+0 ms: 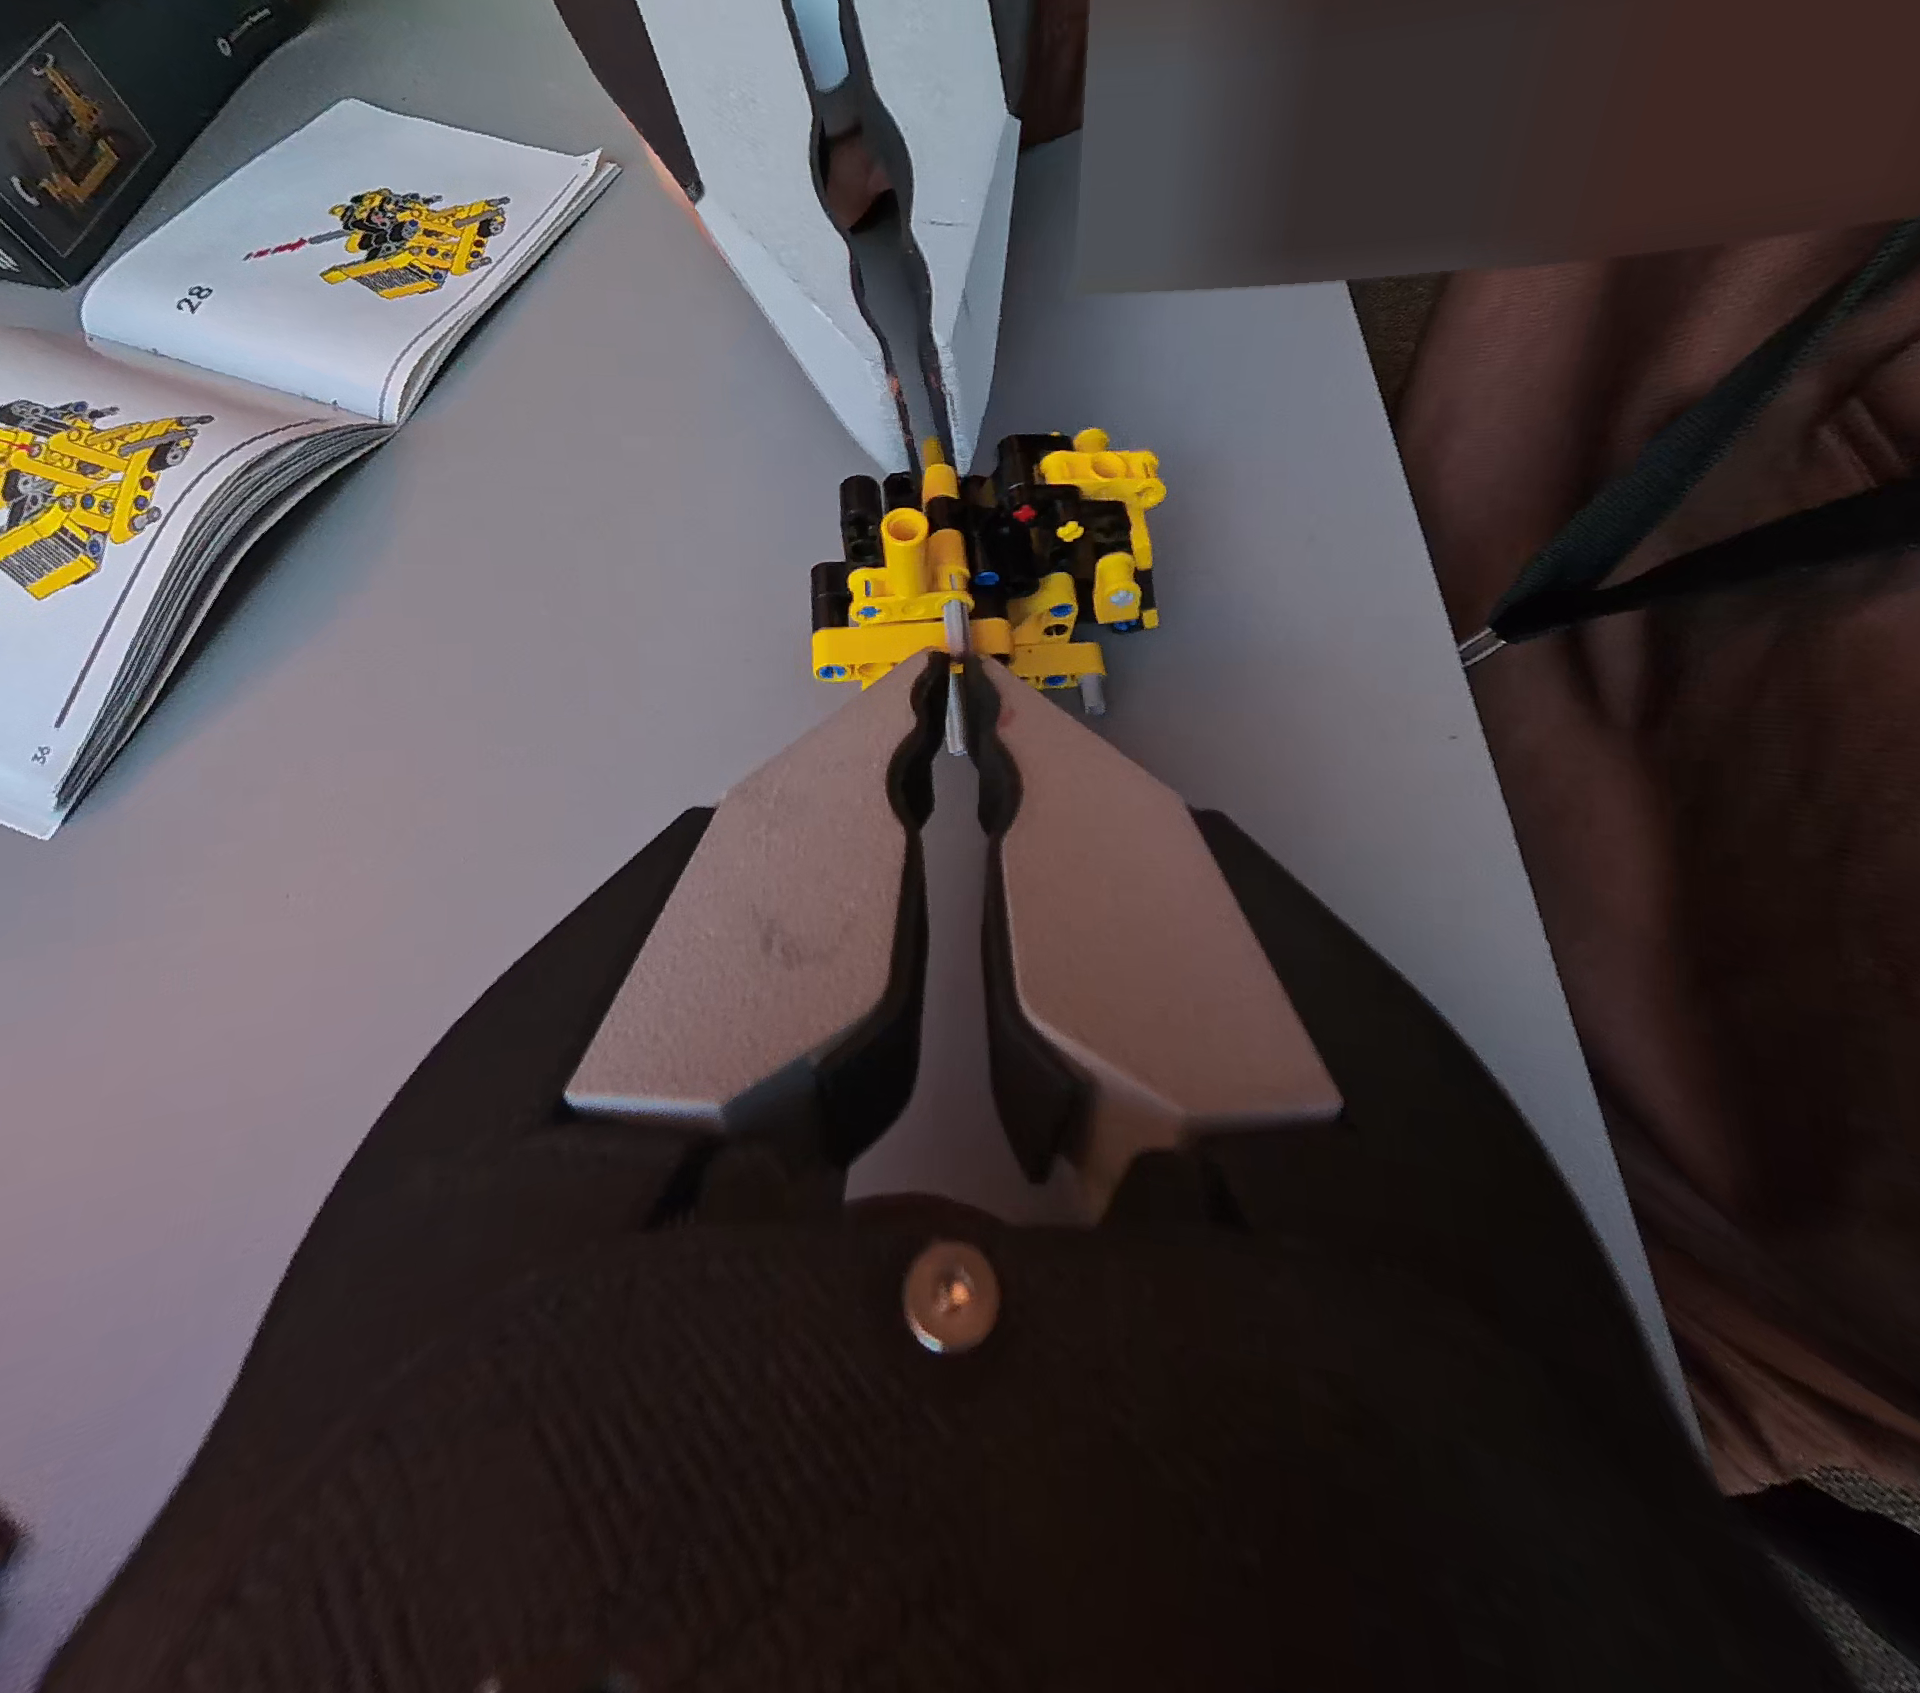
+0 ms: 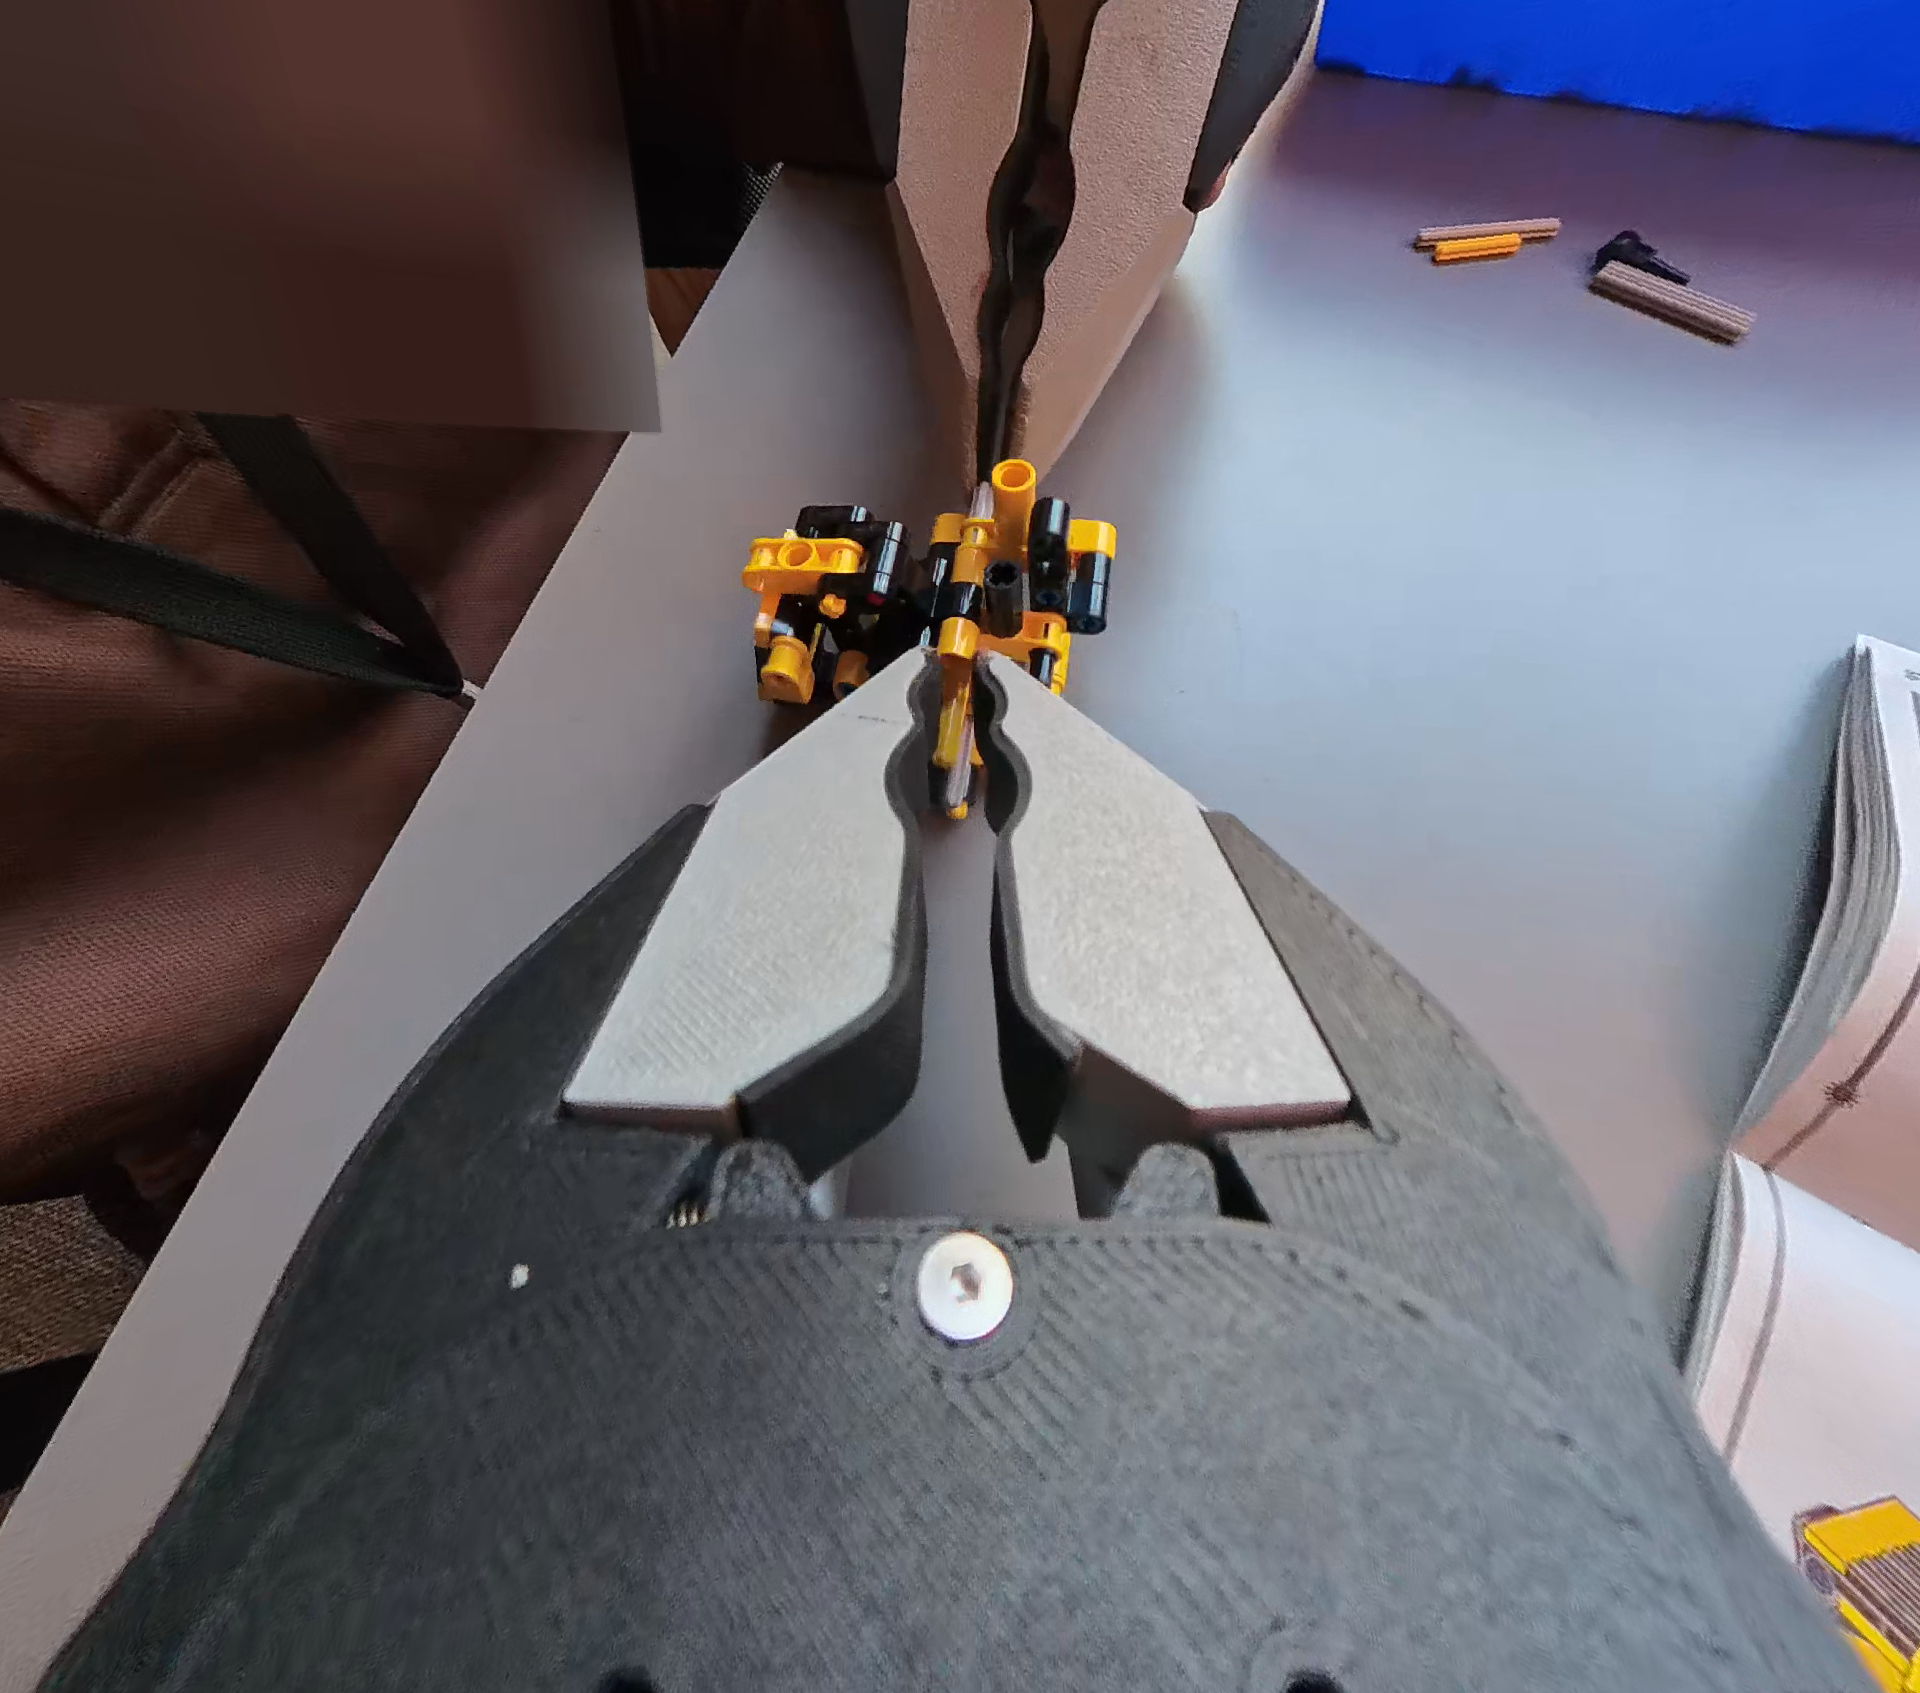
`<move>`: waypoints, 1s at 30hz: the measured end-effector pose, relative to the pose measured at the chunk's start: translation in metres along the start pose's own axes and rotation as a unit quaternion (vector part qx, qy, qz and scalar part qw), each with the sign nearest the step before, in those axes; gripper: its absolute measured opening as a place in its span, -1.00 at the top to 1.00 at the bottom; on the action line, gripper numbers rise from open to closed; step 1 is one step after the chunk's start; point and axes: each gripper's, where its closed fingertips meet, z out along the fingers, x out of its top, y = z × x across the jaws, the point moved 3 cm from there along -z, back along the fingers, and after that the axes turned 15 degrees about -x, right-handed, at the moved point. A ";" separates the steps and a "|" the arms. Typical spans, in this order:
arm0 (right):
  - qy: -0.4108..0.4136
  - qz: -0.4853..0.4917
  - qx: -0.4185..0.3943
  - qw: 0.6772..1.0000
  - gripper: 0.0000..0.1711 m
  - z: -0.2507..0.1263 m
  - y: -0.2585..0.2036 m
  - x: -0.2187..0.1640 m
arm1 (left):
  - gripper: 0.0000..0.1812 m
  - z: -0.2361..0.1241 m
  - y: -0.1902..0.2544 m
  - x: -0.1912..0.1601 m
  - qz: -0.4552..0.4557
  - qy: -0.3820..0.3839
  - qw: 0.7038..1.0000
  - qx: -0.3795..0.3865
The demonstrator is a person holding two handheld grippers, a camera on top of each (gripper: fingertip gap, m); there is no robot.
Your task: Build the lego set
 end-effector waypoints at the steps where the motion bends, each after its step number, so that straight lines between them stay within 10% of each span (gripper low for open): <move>1: -0.001 0.002 0.002 1.000 0.98 0.000 0.000 0.000 | 1.00 0.000 0.000 0.000 0.001 0.000 1.000 0.000; 30: -0.005 0.006 -0.027 1.000 0.99 -0.001 -0.005 0.000 | 1.00 0.003 0.008 0.001 0.011 0.000 1.000 -0.003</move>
